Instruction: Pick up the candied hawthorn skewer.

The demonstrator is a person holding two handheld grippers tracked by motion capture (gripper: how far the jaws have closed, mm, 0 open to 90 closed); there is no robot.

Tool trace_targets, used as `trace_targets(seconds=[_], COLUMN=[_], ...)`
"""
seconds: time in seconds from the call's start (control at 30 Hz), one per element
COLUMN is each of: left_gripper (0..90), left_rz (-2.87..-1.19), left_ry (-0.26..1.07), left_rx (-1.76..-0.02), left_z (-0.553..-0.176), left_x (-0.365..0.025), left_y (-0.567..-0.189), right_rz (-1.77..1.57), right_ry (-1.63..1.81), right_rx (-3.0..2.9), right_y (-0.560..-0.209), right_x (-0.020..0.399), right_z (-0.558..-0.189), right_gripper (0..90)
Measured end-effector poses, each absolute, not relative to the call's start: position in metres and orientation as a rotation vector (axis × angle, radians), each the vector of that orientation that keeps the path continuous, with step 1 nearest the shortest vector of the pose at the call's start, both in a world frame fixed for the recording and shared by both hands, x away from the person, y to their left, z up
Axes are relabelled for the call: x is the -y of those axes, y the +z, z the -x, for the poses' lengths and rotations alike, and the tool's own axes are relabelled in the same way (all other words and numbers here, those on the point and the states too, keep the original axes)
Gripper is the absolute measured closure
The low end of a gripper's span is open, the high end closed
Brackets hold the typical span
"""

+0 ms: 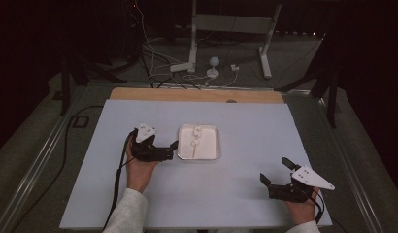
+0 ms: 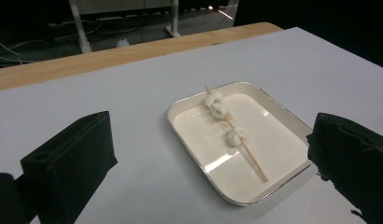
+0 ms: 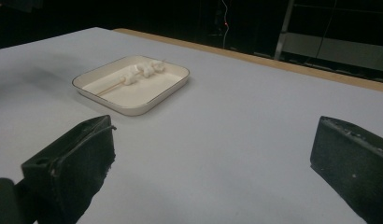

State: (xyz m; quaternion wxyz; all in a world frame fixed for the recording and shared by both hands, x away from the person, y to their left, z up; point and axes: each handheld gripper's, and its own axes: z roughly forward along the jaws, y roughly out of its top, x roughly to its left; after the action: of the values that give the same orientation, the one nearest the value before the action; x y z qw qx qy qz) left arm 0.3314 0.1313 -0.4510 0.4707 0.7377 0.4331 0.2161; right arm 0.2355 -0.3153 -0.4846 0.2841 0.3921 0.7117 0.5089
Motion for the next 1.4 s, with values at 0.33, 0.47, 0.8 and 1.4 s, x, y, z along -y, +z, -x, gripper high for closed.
trace_targets(seconds=[0.33,0.47,0.8,1.4], left_gripper=[1.4,1.4,2.9,25.2], left_rz=[-1.846,-1.861,-1.926,-2.078], left_ry=[0.493,0.481,0.454,0.475], left_rx=[-1.061,-1.064,-1.078,-1.149], left_z=[-0.341,-0.345,-0.353,-0.358], left_x=[-0.108,-0.099,-0.079,-0.045], left_y=[-0.462,-0.468,-0.482,-0.508], right_rz=[-1.049,-1.05,-1.051,-1.056], right_ry=[1.359,1.36,1.359,1.354], right_rx=[-1.905,-1.906,-1.906,-1.903], right_y=[-0.485,-0.485,-0.484,-0.485], right_x=[0.316,0.316,0.316,0.317], right_z=[-0.236,-0.235,-0.236,-0.236], right_gripper=[0.0,0.0,0.0,0.0])
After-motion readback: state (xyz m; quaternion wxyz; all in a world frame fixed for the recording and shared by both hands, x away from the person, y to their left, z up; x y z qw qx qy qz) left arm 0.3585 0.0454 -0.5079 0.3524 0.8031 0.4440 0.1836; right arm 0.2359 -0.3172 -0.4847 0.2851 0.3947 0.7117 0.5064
